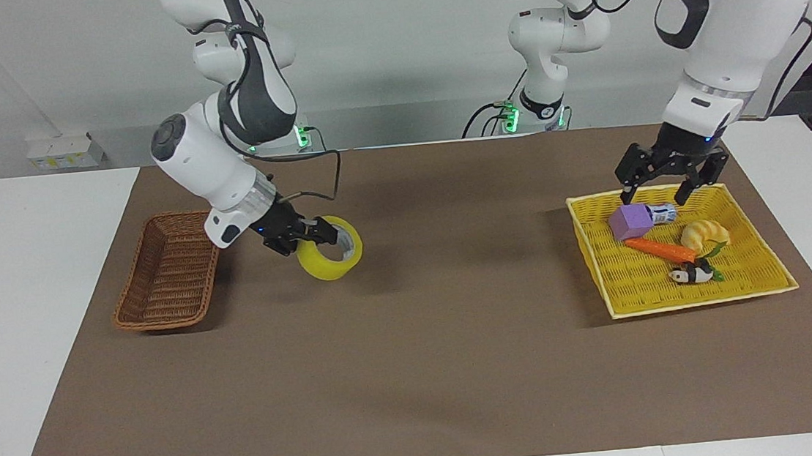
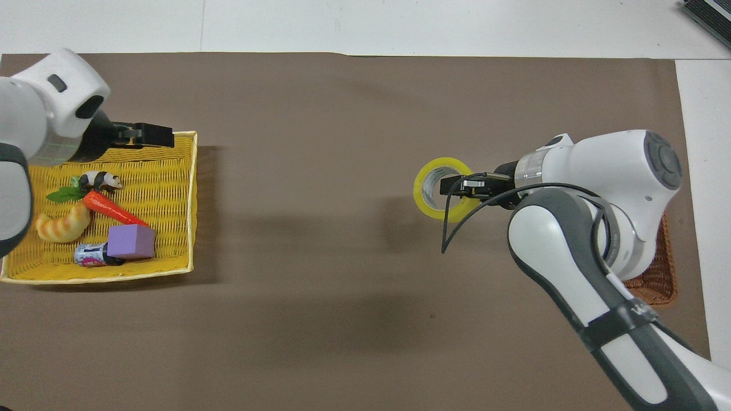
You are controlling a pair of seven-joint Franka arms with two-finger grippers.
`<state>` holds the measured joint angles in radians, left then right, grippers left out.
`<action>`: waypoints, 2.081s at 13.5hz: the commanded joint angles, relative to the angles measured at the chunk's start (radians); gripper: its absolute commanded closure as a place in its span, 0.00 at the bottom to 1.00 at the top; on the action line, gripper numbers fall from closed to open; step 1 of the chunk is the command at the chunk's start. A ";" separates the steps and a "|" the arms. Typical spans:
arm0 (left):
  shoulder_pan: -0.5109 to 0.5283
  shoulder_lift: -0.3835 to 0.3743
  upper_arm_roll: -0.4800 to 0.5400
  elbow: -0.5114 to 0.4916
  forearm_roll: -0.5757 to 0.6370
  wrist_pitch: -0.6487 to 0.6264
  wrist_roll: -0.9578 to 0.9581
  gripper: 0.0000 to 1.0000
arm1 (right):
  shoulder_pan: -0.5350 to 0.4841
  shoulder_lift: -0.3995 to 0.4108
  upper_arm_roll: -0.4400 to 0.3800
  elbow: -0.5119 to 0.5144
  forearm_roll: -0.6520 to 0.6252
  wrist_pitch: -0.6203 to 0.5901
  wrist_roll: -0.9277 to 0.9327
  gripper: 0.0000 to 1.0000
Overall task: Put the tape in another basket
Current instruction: 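Open the left gripper and withdraw it while the right gripper holds the tape, then carry the tape with the right gripper over the wicker basket, then lower the tape into the wicker basket and open the right gripper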
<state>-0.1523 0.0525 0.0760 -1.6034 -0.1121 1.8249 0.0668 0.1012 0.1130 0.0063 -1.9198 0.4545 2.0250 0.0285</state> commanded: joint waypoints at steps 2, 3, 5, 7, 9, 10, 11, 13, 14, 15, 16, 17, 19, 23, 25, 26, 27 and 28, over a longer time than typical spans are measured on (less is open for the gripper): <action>0.039 0.007 -0.004 0.134 0.026 -0.206 0.037 0.00 | -0.104 -0.058 0.009 0.047 -0.123 -0.161 -0.038 1.00; 0.040 0.007 -0.004 0.149 0.026 -0.238 0.039 0.00 | -0.129 -0.074 0.009 0.047 -0.164 -0.192 -0.064 1.00; 0.039 0.010 -0.005 0.186 0.057 -0.286 0.041 0.00 | -0.202 -0.087 0.009 0.033 -0.247 -0.219 -0.128 1.00; 0.039 0.004 -0.009 0.186 0.071 -0.274 0.039 0.00 | -0.265 -0.091 0.011 0.012 -0.365 -0.212 -0.179 1.00; 0.039 -0.006 -0.010 0.183 0.069 -0.272 0.038 0.00 | -0.323 -0.087 0.011 -0.033 -0.425 -0.184 -0.263 1.00; 0.039 -0.014 -0.013 0.175 0.069 -0.269 0.038 0.00 | -0.355 -0.085 0.011 -0.068 -0.448 -0.133 -0.306 1.00; 0.039 -0.014 -0.013 0.174 0.069 -0.272 0.034 0.00 | -0.377 -0.087 0.011 -0.105 -0.473 -0.080 -0.344 1.00; 0.039 -0.014 -0.013 0.174 0.069 -0.272 0.034 0.00 | -0.412 -0.072 0.011 -0.151 -0.513 -0.039 -0.352 1.00; 0.040 -0.014 -0.013 0.174 0.069 -0.272 0.033 0.00 | -0.419 -0.058 0.011 -0.181 -0.526 0.018 -0.340 0.66; 0.040 -0.014 -0.013 0.175 0.069 -0.274 0.033 0.00 | -0.419 -0.058 0.011 -0.211 -0.530 0.067 -0.341 0.36; 0.040 -0.014 -0.013 0.174 0.069 -0.274 0.033 0.00 | -0.419 -0.059 0.011 -0.214 -0.530 0.069 -0.340 0.11; 0.040 -0.014 -0.013 0.174 0.069 -0.274 0.033 0.00 | -0.419 -0.061 0.011 -0.214 -0.530 0.067 -0.340 0.00; 0.039 -0.014 -0.013 0.174 0.069 -0.274 0.033 0.00 | -0.419 -0.059 0.011 -0.214 -0.530 0.067 -0.341 0.00; 0.040 -0.016 -0.013 0.174 0.069 -0.272 0.033 0.00 | -0.417 -0.050 0.012 -0.193 -0.530 0.060 -0.340 0.00; 0.040 -0.014 -0.013 0.174 0.069 -0.274 0.033 0.00 | -0.416 -0.029 0.014 -0.148 -0.530 0.051 -0.343 0.00; 0.040 -0.016 -0.013 0.175 0.069 -0.274 0.033 0.00 | -0.407 -0.024 0.014 -0.118 -0.530 0.041 -0.341 0.00; 0.040 -0.016 -0.013 0.174 0.069 -0.272 0.033 0.00 | -0.396 -0.024 0.015 -0.087 -0.530 0.037 -0.340 0.00; 0.040 -0.014 -0.013 0.174 0.069 -0.274 0.033 0.00 | -0.374 -0.024 0.015 -0.059 -0.530 0.032 -0.331 0.00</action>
<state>-0.1207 0.0446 0.0715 -1.4376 -0.0639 1.5731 0.0950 -0.2947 0.0754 0.0159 -2.0452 -0.0590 2.0834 -0.3028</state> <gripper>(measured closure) 0.000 0.000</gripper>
